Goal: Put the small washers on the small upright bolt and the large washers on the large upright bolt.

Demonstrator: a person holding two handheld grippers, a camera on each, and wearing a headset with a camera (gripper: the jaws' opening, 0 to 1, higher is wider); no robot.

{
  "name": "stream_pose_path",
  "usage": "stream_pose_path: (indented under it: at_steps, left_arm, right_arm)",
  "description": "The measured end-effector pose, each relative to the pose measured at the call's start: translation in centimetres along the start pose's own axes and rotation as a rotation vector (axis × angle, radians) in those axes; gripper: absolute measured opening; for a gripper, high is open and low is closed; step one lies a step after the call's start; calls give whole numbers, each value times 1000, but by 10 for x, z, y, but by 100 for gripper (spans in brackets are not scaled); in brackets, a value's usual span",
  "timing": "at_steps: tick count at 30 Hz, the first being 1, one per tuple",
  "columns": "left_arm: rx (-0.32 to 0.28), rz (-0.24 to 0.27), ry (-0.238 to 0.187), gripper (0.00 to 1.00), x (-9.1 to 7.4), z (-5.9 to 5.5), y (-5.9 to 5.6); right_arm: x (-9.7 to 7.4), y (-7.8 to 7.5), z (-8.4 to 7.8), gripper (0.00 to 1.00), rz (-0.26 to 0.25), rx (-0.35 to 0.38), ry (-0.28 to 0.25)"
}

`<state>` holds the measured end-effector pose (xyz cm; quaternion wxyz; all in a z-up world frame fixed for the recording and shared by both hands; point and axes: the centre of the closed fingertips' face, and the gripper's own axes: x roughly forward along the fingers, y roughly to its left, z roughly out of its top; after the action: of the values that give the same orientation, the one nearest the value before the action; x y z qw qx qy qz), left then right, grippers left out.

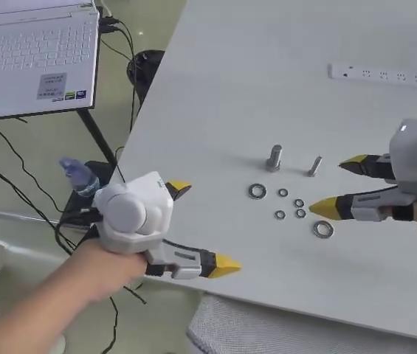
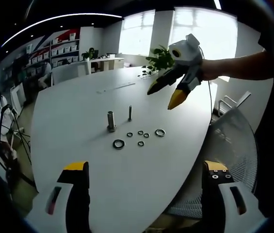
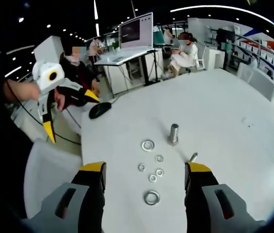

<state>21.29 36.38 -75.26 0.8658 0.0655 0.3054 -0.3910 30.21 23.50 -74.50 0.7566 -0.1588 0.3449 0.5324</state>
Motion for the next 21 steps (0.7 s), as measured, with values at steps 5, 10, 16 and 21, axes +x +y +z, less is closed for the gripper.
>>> stream_pose_path:
  at_steps: [5,10,16,21]
  left_arm:
    - [-2,-6,-7,97,2,2,-3]
    - [-9,-15,2,96,2,-1,-4]
    - [-9,-23,10,96,2,-4,-4]
    - [-13,-27,10,95,4,-4,-4]
  right_arm:
    - [10,0,2,67,13,-24,28]
    - [19,-3,5,65,20,-16,72]
    - [29,-4,8,64,32,-37,100]
    - [40,-7,6,60,46,-19,114]
